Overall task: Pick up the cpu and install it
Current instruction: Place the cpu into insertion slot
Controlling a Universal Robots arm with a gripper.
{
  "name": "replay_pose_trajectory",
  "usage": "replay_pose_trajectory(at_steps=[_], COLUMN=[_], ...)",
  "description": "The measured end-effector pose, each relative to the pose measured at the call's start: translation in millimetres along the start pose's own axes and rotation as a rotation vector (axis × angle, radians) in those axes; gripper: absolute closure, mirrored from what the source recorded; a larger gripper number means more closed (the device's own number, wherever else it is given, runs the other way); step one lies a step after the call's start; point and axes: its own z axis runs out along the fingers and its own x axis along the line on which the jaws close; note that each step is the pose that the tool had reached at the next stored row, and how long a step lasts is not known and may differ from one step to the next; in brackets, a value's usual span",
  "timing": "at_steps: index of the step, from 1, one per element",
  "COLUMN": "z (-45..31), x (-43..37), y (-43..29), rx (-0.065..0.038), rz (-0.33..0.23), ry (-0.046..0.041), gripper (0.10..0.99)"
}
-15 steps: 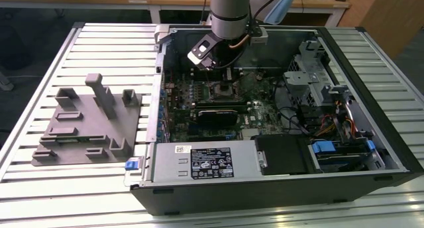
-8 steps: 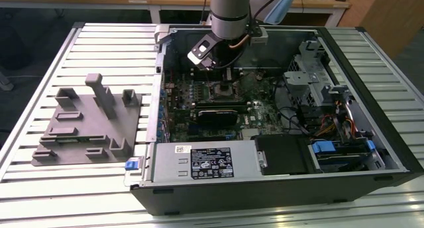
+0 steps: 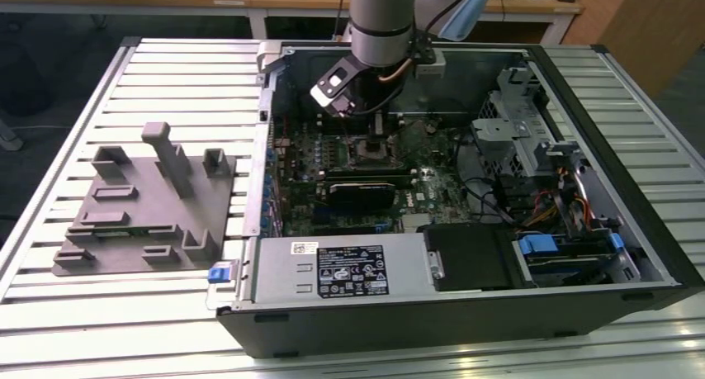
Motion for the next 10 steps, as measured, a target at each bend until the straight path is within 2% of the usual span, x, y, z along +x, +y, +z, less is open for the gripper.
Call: replay_pose_trajectory(at_steps=[10], z=[2.2], x=[0.0], y=[-0.5], rx=[0.0], rz=[0.007], ry=[-0.0005], gripper=[0.98])
